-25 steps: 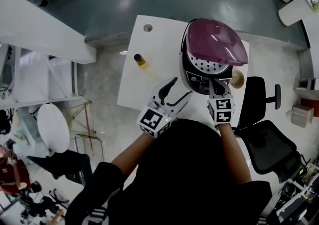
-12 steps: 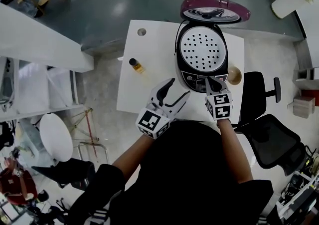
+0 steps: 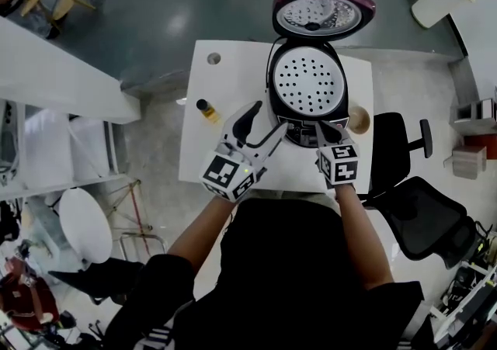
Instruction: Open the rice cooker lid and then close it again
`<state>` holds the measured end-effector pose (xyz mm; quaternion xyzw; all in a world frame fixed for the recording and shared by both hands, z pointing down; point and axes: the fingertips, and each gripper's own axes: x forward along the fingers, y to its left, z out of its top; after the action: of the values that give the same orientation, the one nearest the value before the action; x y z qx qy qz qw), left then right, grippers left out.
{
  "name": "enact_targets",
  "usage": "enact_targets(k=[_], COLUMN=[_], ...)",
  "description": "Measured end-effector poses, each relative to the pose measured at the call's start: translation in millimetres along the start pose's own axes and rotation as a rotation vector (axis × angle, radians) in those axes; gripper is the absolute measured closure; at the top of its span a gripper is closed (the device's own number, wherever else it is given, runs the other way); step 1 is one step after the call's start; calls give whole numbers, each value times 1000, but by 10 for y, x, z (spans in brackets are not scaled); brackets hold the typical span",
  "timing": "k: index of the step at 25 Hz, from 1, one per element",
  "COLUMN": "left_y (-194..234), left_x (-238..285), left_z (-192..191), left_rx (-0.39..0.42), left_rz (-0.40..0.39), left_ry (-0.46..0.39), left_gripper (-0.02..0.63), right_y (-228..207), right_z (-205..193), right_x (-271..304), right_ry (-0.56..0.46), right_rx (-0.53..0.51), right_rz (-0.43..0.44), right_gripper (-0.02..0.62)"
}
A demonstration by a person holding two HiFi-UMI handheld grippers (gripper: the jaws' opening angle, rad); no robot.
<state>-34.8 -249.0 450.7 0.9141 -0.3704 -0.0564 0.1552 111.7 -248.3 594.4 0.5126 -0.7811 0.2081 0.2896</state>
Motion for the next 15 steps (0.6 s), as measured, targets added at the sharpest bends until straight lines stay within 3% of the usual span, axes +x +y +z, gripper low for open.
enact_targets(k=[9, 15], left_y=[176, 320], left_x=[463, 923], left_z=[580, 1019], left_rx=[12, 59], left_rz=[-43, -58], left_ry=[-59, -86], left_gripper=[348, 348], right_y=[13, 49], right_z=[6, 3], right_x=[-13, -9], right_ry=[-24, -51], right_rx=[1, 40], right_rz=[28, 116], right_gripper=[595, 595])
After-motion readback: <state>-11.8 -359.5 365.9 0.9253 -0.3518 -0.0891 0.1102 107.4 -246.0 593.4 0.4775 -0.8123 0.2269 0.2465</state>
